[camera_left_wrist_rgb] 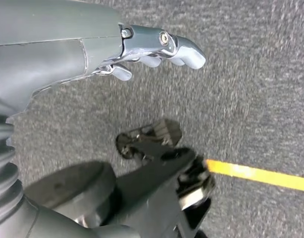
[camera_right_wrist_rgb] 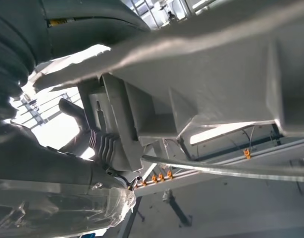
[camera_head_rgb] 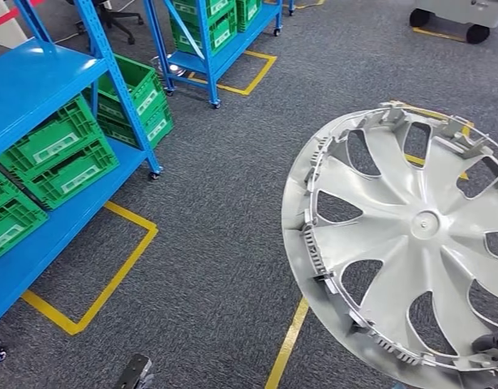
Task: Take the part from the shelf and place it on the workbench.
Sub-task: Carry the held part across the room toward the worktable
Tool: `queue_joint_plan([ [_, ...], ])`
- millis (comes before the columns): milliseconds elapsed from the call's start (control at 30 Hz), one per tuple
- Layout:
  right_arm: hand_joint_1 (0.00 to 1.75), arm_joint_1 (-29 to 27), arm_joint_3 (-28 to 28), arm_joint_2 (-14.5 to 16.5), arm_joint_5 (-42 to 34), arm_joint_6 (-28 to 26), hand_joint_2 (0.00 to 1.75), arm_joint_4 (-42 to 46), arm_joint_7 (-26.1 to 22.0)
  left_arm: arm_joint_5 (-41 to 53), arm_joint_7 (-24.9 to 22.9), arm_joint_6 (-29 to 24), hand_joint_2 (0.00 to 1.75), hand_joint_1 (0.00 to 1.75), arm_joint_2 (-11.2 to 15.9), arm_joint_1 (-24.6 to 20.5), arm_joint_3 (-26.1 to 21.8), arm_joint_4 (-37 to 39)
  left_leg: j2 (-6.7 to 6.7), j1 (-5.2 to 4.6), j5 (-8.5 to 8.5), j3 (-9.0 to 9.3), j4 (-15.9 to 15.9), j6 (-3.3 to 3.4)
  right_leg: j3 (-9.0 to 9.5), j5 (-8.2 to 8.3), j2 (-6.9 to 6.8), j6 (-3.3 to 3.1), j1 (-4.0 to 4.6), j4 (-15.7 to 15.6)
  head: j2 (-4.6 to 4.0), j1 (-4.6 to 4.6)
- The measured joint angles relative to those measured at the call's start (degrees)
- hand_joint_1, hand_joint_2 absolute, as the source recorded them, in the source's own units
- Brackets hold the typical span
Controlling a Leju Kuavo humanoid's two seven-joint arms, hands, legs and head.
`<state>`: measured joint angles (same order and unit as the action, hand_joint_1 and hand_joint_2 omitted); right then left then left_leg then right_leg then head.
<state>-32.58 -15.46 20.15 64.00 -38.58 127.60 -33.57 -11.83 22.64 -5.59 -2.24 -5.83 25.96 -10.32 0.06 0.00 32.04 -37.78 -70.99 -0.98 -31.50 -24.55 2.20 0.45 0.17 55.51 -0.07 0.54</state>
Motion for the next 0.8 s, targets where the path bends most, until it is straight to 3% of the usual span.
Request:
queue_joint_plan([
  [67, 1.75, 0.29, 0.36, 0.00, -0.47, 0.00, 1.75, -0.14, -0.05, 0.21, 0.04, -0.24, 1.75, 0.00, 0.33, -0.22, -0.13, -0.01, -1.05, 0.17, -3.22, 4.27, 6.58, 0.06, -0.91, 0.34, 1.40, 0.31, -0.18, 0.67, 0.00, 0.00],
  [133, 1.75, 0.41, 0.52, 0.00, -0.88, 0.00, 1.75, -0.19, 0.02, 0.57, 0.01, -0.58, 1.75, 0.00, 0.49, -0.45, -0.17, -0.02, -3.42, 0.46, -4.84, 8.35, 13.38, 0.12, -1.88, 0.68, 2.63, 0.82, -0.22, 1.37, 0.00, 0.00],
  [200, 1.75, 0.35, 0.55, 0.00, -1.22, 0.00, 1.75, -0.16, 0.28, 0.93, -0.15, -0.82, 1.75, 0.00, 0.50, -0.53, -0.17, -0.02, -4.28, 0.52, -4.66, 9.21, 15.14, 0.22, -2.59, 1.19, 3.66, 1.48, -0.16, 1.69, 0.00, 0.04],
  [267, 1.75, -0.01, 0.49, 0.00, -1.85, 0.00, 1.75, 0.03, 0.66, 1.54, -0.54, -1.23, 1.75, 0.00, 0.33, -0.55, -0.17, -0.04, -3.04, 0.51, -4.88, 8.83, 15.11, 0.57, -3.12, 1.57, 4.36, 2.10, -0.26, 1.80, 0.00, 0.07],
  [333, 1.75, -0.66, 0.12, 0.00, -3.08, 0.00, 1.75, 0.63, 0.94, 2.59, -1.12, -2.24, 1.75, 0.00, -0.08, -0.81, -0.14, -0.09, -1.65, 0.61, -5.29, 8.46, 15.17, 1.27, -4.61, -0.15, 2.33, 2.66, -0.26, 4.18, 0.00, 0.27],
  [400, 1.75, -1.27, -0.73, 0.00, -4.65, 0.00, 1.75, 1.27, 0.83, 3.76, -2.12, -3.74, 1.75, 0.00, -0.66, -1.12, -0.02, -0.12, -0.14, 0.54, -5.66, 7.96, 15.21, 1.88, -7.82, -4.49, -0.78, 3.22, -0.27, 11.59, 0.00, 0.51],
  [467, 1.75, -1.82, -1.71, 0.00, -5.64, 0.00, 1.75, 1.54, 0.69, 4.49, -3.14, -4.88, 1.75, 0.00, -1.26, -1.20, 0.08, -0.14, 1.50, 0.42, -5.89, 7.57, 15.19, 2.08, -10.63, -7.95, -1.73, 3.61, -0.37, 19.30, 0.00, 0.56],
  [500, 1.75, -2.14, -2.09, 0.00, -5.80, 0.00, 1.75, 1.57, 0.72, 4.66, -3.42, -5.13, 1.75, 0.00, -1.53, -1.24, 0.10, -0.17, 2.34, 0.40, -5.97, 7.47, 15.18, 2.09, -10.69, -8.28, -1.83, 3.70, -0.38, 20.54, 0.00, 0.57],
  [533, 1.75, -2.42, -2.47, 0.00, -5.84, 0.00, 1.75, 1.57, 0.78, 4.78, -3.61, -5.27, 1.75, 0.00, -1.79, -1.32, 0.10, -0.20, 3.15, 0.38, -6.03, 7.43, 15.17, 2.05, -9.48, -7.55, -1.96, 3.72, -0.39, 19.32, 0.00, 0.57],
  [567, 1.75, -2.68, -2.83, 0.00, -5.81, 0.00, 1.75, 1.60, 0.84, 4.87, -3.71, -5.32, 1.75, 0.00, -2.06, -1.46, 0.11, -0.24, 3.91, 0.38, -6.07, 7.44, 15.17, 2.00, -7.03, -6.01, -2.40, 3.69, -0.40, 15.75, 0.00, 0.56],
  [633, 1.75, -2.99, -3.43, 0.00, -5.60, 0.00, 1.75, 1.75, 1.03, 5.04, -3.75, -5.35, 1.75, 0.00, -2.45, -1.86, 0.11, -0.34, 5.13, 0.14, -6.11, 7.48, 15.05, 1.66, -1.41, -3.20, -4.60, 3.45, -0.29, 6.58, 0.00, 0.60],
  [667, 1.75, -3.09, -3.65, 0.00, -5.44, 0.00, 1.75, 1.87, 1.13, 5.15, -3.76, -5.36, 1.75, 0.00, -2.58, -2.06, 0.12, -0.39, 5.61, -0.04, -6.16, 7.43, 14.96, 1.39, 0.33, -2.48, -5.44, 3.10, -0.19, 3.49, 0.00, 0.56],
  [700, 1.75, -3.20, -3.82, 0.00, -5.30, 0.00, 1.75, 2.01, 1.24, 5.27, -3.80, -5.39, 1.75, 0.00, -2.75, -2.21, 0.13, -0.44, 6.07, -0.22, -6.25, 7.35, 14.88, 1.09, 0.94, -2.30, -5.86, 2.72, -0.05, 2.12, 0.00, 0.55],
  [800, 1.75, -3.80, -4.54, 0.02, -5.00, 0.00, 1.75, 2.45, 1.54, 5.55, -3.96, -5.49, 1.75, 0.00, -3.38, -2.43, 0.13, -0.57, 6.90, -0.13, -6.23, 7.15, 14.73, 0.16, 0.16, -1.87, -4.30, 1.32, 0.15, 2.04, 0.00, 0.50],
])
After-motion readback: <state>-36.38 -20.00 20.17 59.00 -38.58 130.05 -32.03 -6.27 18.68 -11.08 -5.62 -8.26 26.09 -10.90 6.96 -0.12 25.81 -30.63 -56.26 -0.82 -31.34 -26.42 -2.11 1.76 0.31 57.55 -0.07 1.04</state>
